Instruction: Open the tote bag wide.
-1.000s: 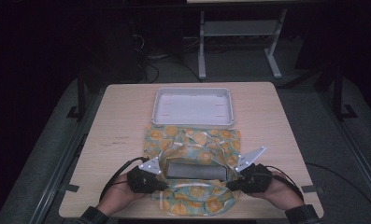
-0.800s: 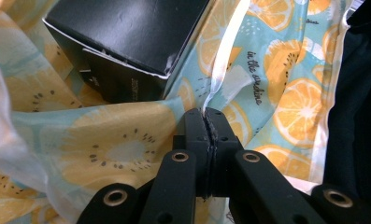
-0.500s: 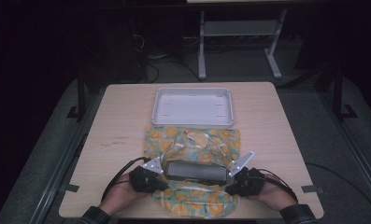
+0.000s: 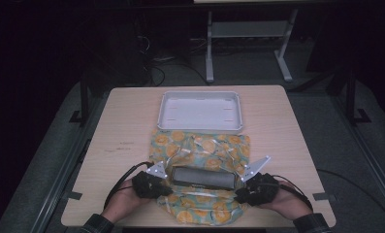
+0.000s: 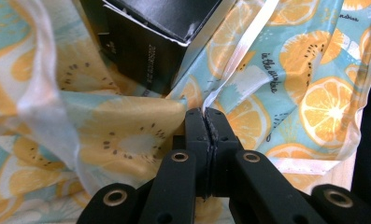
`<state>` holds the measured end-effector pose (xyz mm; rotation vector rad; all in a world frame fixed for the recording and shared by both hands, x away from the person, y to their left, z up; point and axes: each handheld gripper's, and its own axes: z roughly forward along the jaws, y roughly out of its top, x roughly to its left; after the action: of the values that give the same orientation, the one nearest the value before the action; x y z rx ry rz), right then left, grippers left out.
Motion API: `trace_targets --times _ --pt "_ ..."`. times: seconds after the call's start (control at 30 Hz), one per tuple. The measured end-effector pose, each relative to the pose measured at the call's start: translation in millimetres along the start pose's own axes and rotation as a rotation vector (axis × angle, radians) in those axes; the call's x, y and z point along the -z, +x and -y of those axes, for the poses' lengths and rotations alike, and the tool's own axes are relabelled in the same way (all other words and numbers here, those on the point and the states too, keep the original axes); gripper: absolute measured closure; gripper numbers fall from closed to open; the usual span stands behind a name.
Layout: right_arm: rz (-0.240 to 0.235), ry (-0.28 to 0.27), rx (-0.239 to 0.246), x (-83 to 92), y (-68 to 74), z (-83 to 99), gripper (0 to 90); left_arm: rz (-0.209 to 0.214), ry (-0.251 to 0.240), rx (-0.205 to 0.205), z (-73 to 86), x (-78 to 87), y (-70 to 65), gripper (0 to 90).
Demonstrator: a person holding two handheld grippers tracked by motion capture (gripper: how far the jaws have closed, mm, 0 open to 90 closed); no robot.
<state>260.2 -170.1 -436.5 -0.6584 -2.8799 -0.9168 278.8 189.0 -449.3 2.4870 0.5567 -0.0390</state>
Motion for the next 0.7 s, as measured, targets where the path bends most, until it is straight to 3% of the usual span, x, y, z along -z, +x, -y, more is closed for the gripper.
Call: trace_targets --times 0.13,0.37,0.6,0.7 --pt "-0.004 -0.042 -0.049 17.6 0.5 -0.1 67.3 -0.003 -0.003 0.007 0.4 0.3 -0.2 88.5" --pt "0.045 -0.144 -0.062 46.4 -7.0 -5.7 67.0 -0.011 0.001 0.010 0.4 0.2 1.3 88.5" --pt "0.078 -0.175 -0.052 42.4 -21.9 -29.4 68.0 -0.012 0.011 0.003 -0.1 0.7 0.3 88.5" --pt "0.084 -0.157 -0.054 35.6 -28.0 -37.6 68.8 -0.012 0.014 -0.002 0.1 0.8 0.6 88.5"
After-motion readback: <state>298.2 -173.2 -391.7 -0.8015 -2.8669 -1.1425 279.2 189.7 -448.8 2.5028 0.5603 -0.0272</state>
